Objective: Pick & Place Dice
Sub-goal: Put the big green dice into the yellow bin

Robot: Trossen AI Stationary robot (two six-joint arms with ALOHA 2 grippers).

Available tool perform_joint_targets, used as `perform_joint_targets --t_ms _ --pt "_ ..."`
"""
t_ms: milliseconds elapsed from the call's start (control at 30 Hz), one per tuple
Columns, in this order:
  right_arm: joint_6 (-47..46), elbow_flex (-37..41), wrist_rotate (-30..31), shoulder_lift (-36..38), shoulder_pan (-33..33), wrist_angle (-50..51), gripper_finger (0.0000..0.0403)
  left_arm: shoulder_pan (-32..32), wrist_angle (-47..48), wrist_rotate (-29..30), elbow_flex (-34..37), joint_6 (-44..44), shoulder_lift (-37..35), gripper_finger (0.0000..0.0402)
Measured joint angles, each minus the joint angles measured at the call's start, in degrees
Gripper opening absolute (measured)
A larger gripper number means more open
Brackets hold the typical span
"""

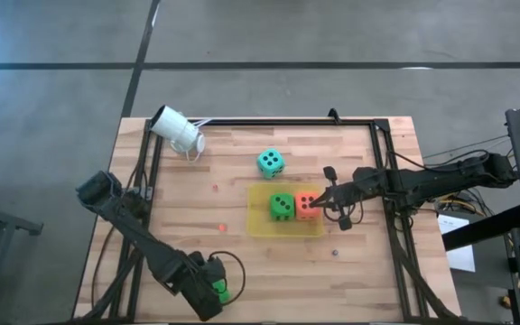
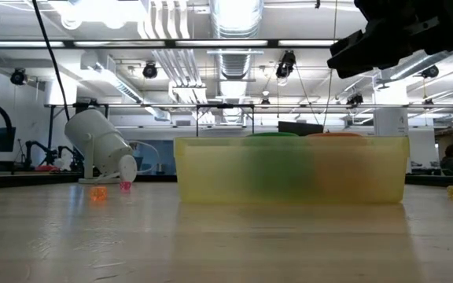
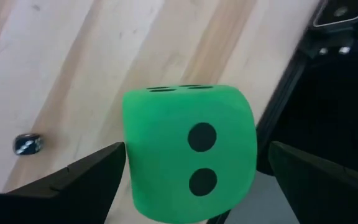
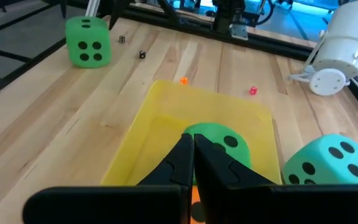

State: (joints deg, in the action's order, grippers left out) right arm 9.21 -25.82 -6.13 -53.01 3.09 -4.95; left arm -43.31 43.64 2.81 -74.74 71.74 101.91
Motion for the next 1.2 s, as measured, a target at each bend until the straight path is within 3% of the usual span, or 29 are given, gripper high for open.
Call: perform_joint_targets --t_ms 600,1200 --pt "-0.03 -0.07 -0.02 0.0 0.02 -0.02 0.0008 -0.63 0.56 0.59 0.04 -6.8 0.0 0.0399" --pt "-0.22 -0.1 0.0 0.0 0.0 0.0 0.0008 -0.92 5.65 2.33 -3.74 -4.23 -0.07 0.0399"
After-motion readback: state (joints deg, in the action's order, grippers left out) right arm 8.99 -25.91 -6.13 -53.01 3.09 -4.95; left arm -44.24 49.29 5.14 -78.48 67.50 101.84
